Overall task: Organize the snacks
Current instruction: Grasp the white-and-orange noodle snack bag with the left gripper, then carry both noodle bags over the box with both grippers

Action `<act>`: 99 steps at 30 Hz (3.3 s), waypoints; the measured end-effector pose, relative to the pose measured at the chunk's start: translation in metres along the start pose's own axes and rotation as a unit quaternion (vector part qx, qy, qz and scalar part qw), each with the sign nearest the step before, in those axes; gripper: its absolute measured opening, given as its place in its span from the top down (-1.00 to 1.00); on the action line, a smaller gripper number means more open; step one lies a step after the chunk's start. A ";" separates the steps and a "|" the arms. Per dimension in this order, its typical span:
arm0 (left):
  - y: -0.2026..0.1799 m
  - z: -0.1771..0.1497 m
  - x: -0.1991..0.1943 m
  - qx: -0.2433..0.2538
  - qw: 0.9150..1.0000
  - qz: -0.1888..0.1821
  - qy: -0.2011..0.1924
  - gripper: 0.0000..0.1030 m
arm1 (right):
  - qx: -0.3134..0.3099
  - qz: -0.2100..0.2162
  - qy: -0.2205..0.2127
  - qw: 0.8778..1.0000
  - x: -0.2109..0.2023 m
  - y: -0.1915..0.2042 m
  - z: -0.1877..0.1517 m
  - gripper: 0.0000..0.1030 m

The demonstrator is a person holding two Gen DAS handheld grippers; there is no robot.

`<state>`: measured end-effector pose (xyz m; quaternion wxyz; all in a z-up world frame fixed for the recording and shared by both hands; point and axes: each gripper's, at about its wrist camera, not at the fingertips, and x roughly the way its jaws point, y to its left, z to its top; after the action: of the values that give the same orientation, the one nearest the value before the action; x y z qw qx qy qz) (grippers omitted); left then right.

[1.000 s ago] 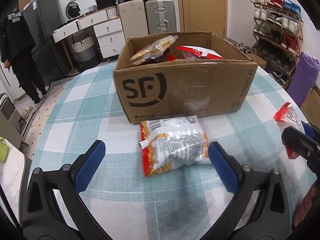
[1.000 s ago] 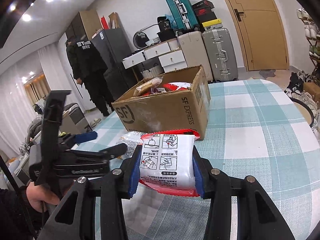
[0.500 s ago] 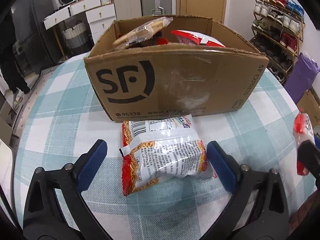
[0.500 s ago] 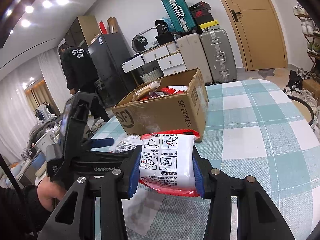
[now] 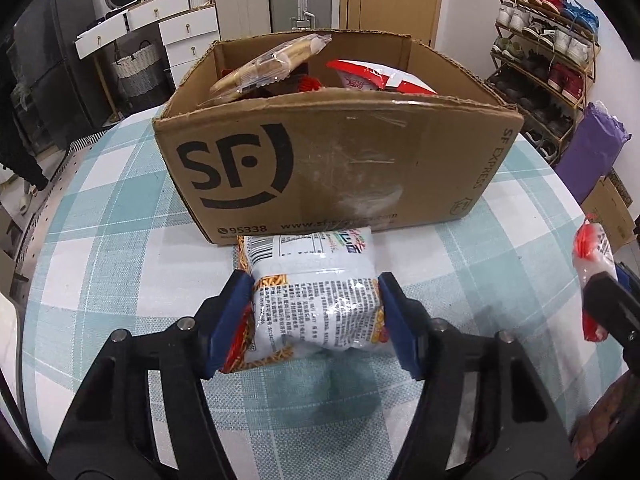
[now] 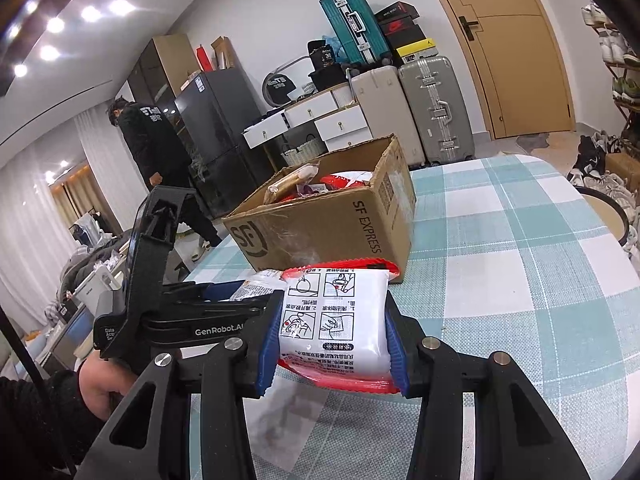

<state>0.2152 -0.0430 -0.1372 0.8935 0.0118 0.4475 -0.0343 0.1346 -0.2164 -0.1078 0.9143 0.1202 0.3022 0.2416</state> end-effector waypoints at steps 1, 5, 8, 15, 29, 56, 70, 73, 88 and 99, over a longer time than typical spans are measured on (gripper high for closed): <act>0.002 -0.001 0.000 -0.002 1.000 -0.003 0.001 -0.14 | 0.000 0.000 0.000 1.000 0.000 0.000 0.000 0.12; 0.006 -0.003 -0.006 -0.007 1.000 -0.013 0.002 -0.05 | 0.000 0.000 -0.001 1.000 0.001 0.000 0.000 0.12; 0.012 -0.004 -0.010 -0.014 1.000 -0.019 0.005 -0.02 | 0.003 0.001 -0.002 1.000 0.002 -0.002 0.000 0.12; 0.023 -0.014 -0.031 -0.031 0.999 -0.027 -0.006 -0.02 | 0.006 0.001 0.005 1.000 0.005 -0.004 0.001 0.12; 0.039 -0.038 -0.111 -0.039 0.997 -0.044 -0.051 -0.02 | -0.030 0.057 0.004 0.998 -0.014 0.053 0.012 0.12; 0.077 -0.001 -0.272 -0.046 0.986 -0.093 -0.130 -0.03 | -0.045 0.090 -0.025 0.995 -0.084 0.118 0.115 0.12; 0.055 0.099 -0.273 -0.017 0.987 -0.096 -0.129 -0.03 | -0.078 0.070 -0.015 0.994 -0.050 0.117 0.204 0.12; 0.048 0.125 -0.258 -0.015 0.988 -0.100 -0.121 -0.03 | -0.085 0.051 -0.005 0.995 -0.038 0.114 0.222 0.12; 0.030 0.206 -0.104 -0.027 0.993 -0.104 -0.038 -0.03 | -0.041 0.010 0.063 0.997 0.071 0.046 0.244 0.12; 0.021 0.189 -0.023 -0.006 0.996 -0.090 0.001 -0.04 | -0.022 -0.006 0.110 0.994 0.142 0.002 0.220 0.12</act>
<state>0.3539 -0.0307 -0.0052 0.8866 -0.0336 0.4477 -0.1115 0.3673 -0.1577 -0.0039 0.8793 0.0716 0.3962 0.2545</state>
